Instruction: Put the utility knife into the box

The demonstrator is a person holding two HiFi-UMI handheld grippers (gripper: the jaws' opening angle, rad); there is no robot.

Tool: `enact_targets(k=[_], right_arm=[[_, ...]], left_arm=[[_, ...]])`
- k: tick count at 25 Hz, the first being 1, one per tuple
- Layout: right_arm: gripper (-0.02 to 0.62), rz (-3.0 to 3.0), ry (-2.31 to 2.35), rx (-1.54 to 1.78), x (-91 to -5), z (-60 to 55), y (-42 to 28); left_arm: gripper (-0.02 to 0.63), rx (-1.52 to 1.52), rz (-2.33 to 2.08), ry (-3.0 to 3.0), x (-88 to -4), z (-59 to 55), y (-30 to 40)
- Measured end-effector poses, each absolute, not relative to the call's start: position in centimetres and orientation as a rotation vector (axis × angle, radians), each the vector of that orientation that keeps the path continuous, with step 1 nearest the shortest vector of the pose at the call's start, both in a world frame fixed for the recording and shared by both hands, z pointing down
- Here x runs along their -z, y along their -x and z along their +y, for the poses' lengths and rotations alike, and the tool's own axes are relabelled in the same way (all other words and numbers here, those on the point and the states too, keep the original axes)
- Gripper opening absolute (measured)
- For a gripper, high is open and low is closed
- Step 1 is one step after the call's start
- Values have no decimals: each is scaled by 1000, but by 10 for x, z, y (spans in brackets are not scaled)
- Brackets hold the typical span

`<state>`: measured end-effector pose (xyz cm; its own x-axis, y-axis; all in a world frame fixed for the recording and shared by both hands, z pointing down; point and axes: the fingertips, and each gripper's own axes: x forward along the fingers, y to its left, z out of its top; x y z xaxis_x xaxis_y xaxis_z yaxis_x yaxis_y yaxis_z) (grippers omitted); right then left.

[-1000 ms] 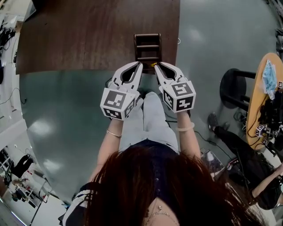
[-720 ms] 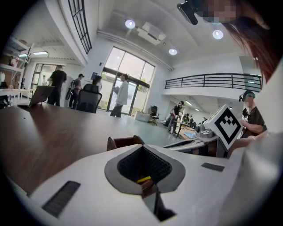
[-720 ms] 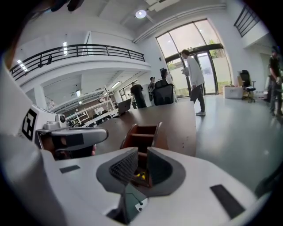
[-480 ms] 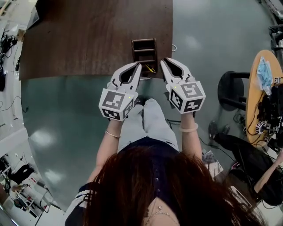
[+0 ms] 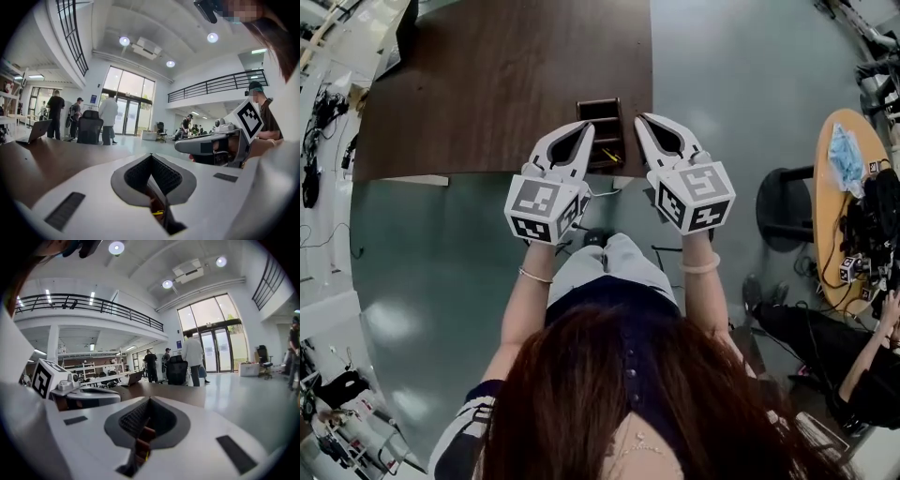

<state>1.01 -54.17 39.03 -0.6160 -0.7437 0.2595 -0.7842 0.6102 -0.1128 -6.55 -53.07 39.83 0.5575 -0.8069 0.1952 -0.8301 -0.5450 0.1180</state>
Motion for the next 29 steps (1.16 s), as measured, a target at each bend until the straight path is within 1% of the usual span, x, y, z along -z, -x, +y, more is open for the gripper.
enact_targets(k=[13, 29], right_arm=[[15, -2663, -1263, -266, -376, -530, -4], [15, -2650, -1257, -255, -382, -527, 0]], left_arm=[[-8, -189, -1380, -2609, -387, -520, 64], [-8, -157, -1357, -2607, -391, -515, 64]])
